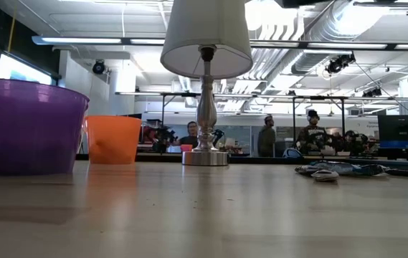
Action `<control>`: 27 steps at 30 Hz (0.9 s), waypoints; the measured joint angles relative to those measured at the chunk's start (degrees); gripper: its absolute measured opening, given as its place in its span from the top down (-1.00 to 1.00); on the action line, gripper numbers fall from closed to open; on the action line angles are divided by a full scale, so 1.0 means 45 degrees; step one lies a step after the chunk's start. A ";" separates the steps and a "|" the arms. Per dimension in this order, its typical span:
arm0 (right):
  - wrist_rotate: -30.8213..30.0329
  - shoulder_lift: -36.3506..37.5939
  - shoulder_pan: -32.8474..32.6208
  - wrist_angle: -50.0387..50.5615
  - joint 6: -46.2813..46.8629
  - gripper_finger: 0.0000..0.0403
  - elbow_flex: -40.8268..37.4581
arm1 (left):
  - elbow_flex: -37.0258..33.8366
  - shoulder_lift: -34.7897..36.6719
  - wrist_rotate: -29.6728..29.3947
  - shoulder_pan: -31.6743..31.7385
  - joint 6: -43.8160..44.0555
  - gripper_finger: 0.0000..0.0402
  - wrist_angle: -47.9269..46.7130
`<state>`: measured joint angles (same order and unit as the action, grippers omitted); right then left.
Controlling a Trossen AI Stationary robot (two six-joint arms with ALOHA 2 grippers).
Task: Sort candy
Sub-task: Put the orange chocolate into the black bucket
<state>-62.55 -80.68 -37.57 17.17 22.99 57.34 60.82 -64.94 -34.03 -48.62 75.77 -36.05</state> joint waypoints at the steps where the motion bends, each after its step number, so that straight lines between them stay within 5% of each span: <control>1: 0.0025 0.0027 0.0100 0.0164 0.0152 0.03 0.0000 | 0.0000 -0.0214 -0.0075 -0.0392 0.0856 1.00 0.0013; 6: 0.0655 0.0038 0.0480 0.0756 0.0552 0.03 0.0000 | 0.0175 -0.1533 0.0043 -0.1813 0.4878 1.00 -0.0099; 13: 0.1049 0.0038 0.0546 0.1647 -0.1465 0.03 -0.0010 | 0.1624 -0.3111 0.3386 -0.2653 0.8408 1.00 -0.2563; 18: 0.1847 0.0038 0.0539 0.1519 -0.2277 0.03 -0.0010 | 0.2633 -0.3491 0.5763 -0.3133 0.9911 1.00 -0.5674; 27: 0.4277 0.0001 0.0532 0.1512 -0.1274 0.03 -0.0015 | 0.2390 -0.3567 0.6435 -0.3570 1.0306 0.97 -0.5956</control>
<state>-43.30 -80.68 -35.18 23.98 17.26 57.28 71.57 -80.99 -5.07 -64.68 122.15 -62.85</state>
